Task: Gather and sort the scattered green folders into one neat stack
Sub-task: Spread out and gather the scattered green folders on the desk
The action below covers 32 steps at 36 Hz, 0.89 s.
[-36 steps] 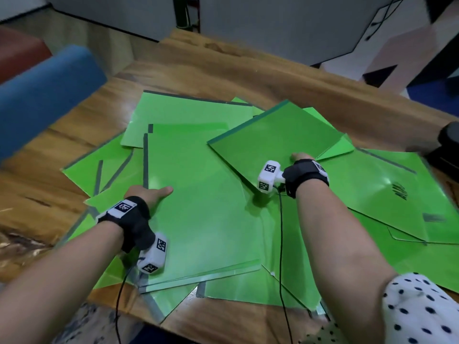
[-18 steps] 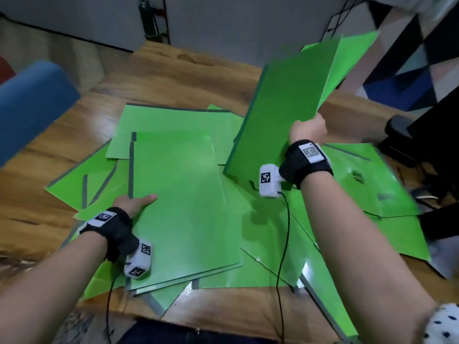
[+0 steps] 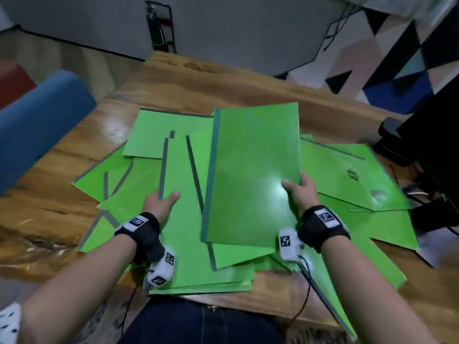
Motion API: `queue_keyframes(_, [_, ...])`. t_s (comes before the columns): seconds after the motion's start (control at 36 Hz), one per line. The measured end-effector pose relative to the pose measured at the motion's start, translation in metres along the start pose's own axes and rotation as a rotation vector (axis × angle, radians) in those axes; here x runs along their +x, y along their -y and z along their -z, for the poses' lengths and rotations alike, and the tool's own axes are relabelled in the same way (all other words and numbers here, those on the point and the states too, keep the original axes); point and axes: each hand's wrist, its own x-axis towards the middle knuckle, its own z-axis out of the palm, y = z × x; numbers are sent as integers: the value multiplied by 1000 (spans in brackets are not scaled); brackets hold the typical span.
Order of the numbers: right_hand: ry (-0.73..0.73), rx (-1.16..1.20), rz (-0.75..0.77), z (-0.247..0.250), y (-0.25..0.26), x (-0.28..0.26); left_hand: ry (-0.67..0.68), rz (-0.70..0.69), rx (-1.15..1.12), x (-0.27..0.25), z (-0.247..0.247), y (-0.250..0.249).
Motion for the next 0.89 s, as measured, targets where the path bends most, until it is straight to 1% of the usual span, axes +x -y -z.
queue_keyframes(0.06, [14,-19,-111,-5,-23,-10,-2,-18,15,-6,-2,4])
queue_keyframes(0.11, [57,-102,-180,-5,-43,-19,-11,-16,38,-10,-1,9])
queue_keyframes(0.14, [77,-162,-212,-6,-52,-20,-4,5,41,-12,-1,11])
queue_keyframes(0.22, [137,-409,-264,-12,-67,-23,75,157,-9,-15,-3,10])
queue_keyframes(0.28, [180,-517,-269,-17,-73,-26,144,241,100,-18,-5,4])
queue_keyframes(0.33, [230,-587,-261,-22,-77,-29,162,277,225,-20,-6,-2])
queue_keyframes(0.36, [253,-616,-254,-24,-78,-29,149,282,240,-21,-8,-5])
queue_keyframes(0.47, [306,-664,-187,-33,-79,-27,38,283,176,-25,-16,-8])
queue_keyframes(0.53, [316,-640,-179,-38,-75,-29,-23,238,163,-34,-22,-7])
queue_keyframes(0.58, [310,-603,-169,-44,-72,-31,-108,154,208,-44,-26,-7])
queue_keyframes(0.64, [273,-531,-157,-49,-73,-31,-149,65,260,-53,-29,-6])
queue_keyframes(0.69, [189,-481,-133,-55,-73,-30,-147,9,257,-58,-31,-6])
queue_keyframes(0.81, [-44,-415,-47,-57,-75,-28,-135,-100,220,-61,-32,-10])
queue_keyframes(0.83, [-63,-368,-32,-55,-74,-29,-131,-121,208,-60,-33,-10])
queue_keyframes(0.89, [-26,-258,-35,-49,-70,-29,-101,-150,155,-56,-35,-10])
